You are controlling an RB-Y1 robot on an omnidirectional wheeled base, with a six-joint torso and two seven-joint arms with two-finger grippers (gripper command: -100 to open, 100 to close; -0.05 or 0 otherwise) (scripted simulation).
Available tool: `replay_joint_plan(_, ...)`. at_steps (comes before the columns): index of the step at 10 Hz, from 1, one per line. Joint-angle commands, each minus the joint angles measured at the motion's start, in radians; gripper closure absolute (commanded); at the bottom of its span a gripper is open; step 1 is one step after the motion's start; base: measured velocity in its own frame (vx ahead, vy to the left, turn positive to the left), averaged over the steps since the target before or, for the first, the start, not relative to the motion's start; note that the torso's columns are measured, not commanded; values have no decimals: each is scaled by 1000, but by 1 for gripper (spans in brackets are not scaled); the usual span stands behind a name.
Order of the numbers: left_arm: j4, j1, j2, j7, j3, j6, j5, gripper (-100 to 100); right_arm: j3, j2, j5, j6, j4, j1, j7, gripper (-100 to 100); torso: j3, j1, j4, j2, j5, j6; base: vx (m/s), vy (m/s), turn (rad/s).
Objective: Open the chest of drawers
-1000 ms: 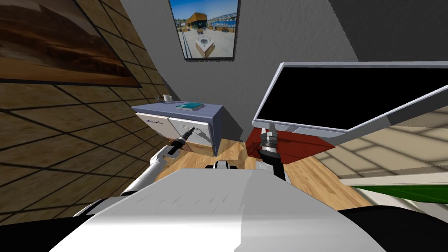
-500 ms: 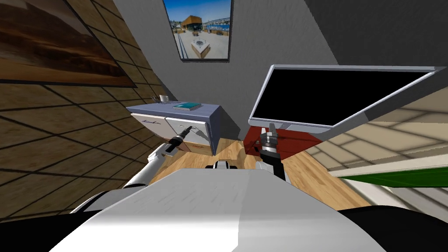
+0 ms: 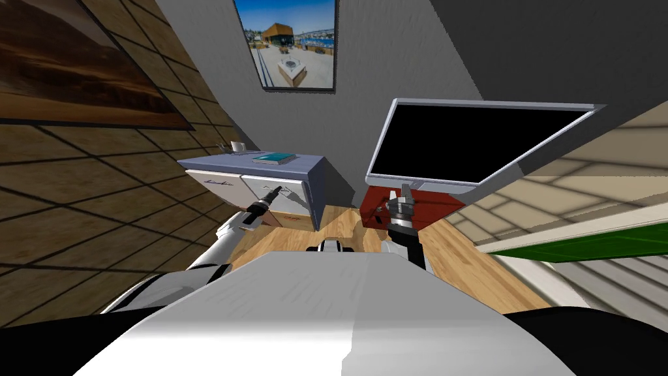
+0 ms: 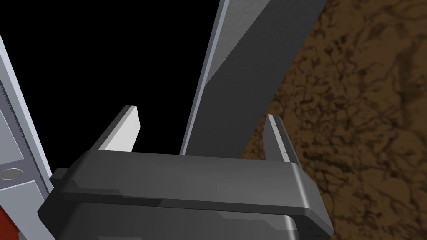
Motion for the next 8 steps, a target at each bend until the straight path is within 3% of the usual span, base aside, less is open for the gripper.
replay_joint_plan(1, 66, -59, 4, 15, 24, -25, -12, -100, 0, 0, 0, 0, 0, 0, 0, 0, 2, -1, 1, 1, 0, -2, -50, -53, 19)
replay_joint_plan(3, 122, -59, 4, 15, 24, -25, -12, -100, 0, 0, 0, 0, 0, 0, 0, 0, -2, 4, -1, -4, 1, -2, -9, -11, 18)
replay_joint_plan(4, 169, -119, 29, 50, 74, -72, -35, -100, 0, 0, 0, 0, 0, 0, 0, 0, -3, 5, -1, -5, 2, -2, -83, -66, -224)
replay_joint_plan(7, 254, -140, 29, 50, 76, -72, -35, -100, 0, 0, 0, 0, 0, 0, 0, 0, 0, 3, 0, -2, 1, -2, -53, -46, -50)
replay_joint_plan(8, 296, -197, 53, 85, 127, -119, -58, -100, 0, 0, 0, 0, 0, 0, 0, 0, -2, 5, -1, -4, 2, -2, -92, -67, -276)
